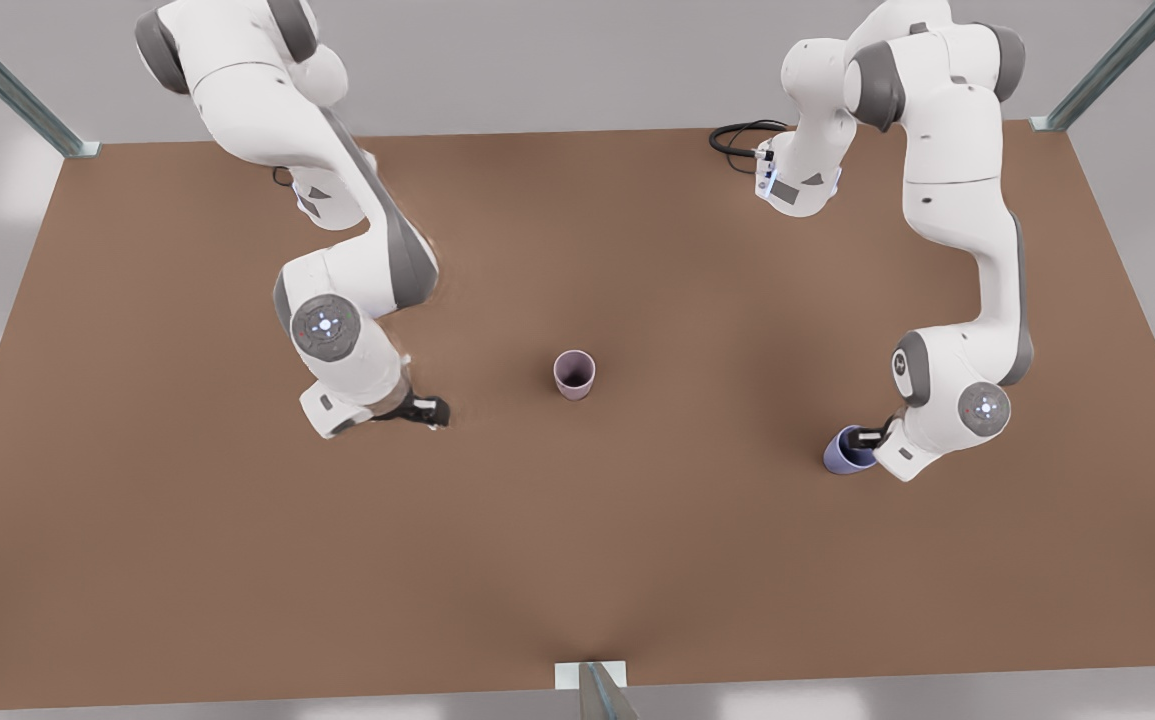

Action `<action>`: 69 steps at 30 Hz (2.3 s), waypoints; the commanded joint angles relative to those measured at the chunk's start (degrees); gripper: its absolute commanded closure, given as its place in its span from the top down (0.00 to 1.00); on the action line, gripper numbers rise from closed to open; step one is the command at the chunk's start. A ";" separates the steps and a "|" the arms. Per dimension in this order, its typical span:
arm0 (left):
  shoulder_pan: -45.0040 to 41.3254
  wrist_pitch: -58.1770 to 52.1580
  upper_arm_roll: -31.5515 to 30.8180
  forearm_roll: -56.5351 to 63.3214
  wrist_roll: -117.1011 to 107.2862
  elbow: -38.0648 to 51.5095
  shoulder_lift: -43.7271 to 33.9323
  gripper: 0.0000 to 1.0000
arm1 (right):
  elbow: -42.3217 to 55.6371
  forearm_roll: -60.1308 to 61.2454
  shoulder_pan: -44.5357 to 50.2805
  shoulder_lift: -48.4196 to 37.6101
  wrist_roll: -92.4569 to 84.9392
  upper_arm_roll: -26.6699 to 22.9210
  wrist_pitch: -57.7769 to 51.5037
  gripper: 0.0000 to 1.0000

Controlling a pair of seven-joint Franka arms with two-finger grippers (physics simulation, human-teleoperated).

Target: Stack the cups, with the pink cup at the bottom and the purple cup at the top

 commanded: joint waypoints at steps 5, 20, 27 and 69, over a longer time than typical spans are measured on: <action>-0.85 -0.29 0.01 -1.86 -2.07 -0.05 -0.03 0.21 | 3.61 -2.96 -9.56 -5.55 -26.53 -1.25 -14.79 1.00; -18.60 -23.40 -0.43 -1.60 -29.74 15.42 -3.81 0.21 | 4.32 -5.33 -9.91 -1.51 -27.23 -2.48 -14.18 1.00; -28.18 -27.98 -5.97 -4.41 -60.24 22.19 -2.58 0.21 | 4.93 -5.33 -10.26 -1.25 -27.32 -2.65 -14.27 1.00; -32.22 -22.00 -12.03 -4.94 -76.77 26.50 4.98 0.21 | 14.78 0.73 -17.99 2.71 -30.04 -3.53 -19.10 1.00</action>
